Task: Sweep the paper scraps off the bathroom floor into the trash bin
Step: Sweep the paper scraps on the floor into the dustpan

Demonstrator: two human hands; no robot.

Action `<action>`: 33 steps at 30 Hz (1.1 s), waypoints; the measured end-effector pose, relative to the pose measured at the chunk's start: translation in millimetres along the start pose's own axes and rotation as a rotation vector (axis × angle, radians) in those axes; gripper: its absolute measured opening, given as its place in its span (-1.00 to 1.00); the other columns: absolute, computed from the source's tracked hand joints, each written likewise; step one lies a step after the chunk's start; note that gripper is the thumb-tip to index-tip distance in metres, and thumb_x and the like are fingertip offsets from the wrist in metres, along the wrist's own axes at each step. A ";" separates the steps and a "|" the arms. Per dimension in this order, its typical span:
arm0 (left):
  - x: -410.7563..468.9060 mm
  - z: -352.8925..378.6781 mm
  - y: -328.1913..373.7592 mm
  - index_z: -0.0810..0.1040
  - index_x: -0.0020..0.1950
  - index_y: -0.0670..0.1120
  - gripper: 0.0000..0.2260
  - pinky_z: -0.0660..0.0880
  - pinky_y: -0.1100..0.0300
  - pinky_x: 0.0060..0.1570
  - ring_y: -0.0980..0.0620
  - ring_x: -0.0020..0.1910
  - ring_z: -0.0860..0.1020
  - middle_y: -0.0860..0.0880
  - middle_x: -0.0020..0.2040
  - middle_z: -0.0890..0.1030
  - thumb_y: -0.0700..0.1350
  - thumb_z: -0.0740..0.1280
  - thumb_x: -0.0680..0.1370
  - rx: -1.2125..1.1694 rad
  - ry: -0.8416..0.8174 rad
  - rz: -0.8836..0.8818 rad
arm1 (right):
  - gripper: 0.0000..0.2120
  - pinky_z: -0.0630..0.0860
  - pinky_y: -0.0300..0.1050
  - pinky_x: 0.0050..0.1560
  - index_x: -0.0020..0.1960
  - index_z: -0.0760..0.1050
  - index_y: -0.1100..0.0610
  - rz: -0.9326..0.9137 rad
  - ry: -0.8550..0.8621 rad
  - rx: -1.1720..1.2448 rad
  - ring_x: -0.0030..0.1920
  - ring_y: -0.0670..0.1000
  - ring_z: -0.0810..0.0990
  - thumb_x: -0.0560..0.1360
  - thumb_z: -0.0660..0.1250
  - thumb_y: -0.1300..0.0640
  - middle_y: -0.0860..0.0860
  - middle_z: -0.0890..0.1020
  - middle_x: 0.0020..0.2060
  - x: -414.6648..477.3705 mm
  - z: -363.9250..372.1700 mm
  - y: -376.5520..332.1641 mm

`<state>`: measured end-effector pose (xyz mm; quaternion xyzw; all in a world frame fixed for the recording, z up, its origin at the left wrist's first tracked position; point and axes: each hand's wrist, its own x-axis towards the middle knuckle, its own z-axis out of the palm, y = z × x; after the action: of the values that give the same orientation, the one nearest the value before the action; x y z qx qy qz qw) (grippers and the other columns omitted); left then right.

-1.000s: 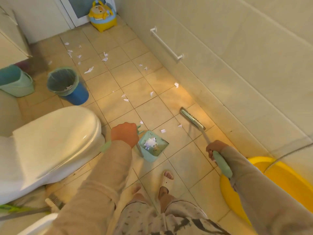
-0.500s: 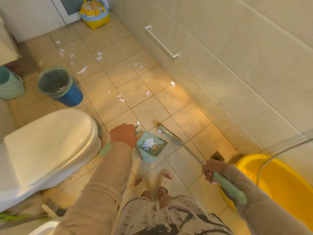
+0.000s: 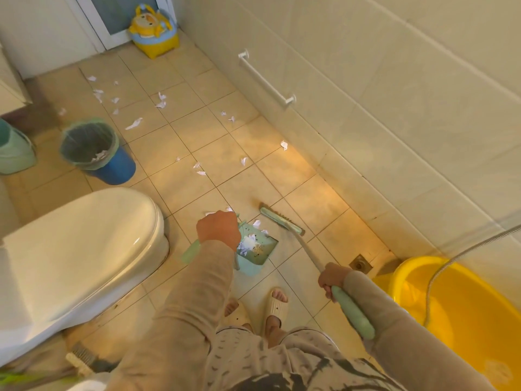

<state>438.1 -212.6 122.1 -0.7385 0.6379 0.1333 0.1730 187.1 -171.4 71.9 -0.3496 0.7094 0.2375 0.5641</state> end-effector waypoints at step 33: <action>-33.7 12.1 -45.0 0.58 0.01 -0.03 -0.79 0.47 0.20 -0.17 -0.01 -0.08 0.61 0.00 -0.08 0.63 0.08 0.27 0.55 -0.248 -0.053 -0.576 | -0.84 0.37 -0.16 -0.46 0.03 0.30 0.29 -0.312 0.064 -0.497 -0.48 0.05 0.41 0.48 0.21 0.35 0.14 0.43 -0.45 33.5 -112.5 -189.9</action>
<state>477.8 -171.6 129.0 -0.9005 0.3768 0.1750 0.1288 256.8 -383.3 78.6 -0.5891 0.5845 0.3034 0.4683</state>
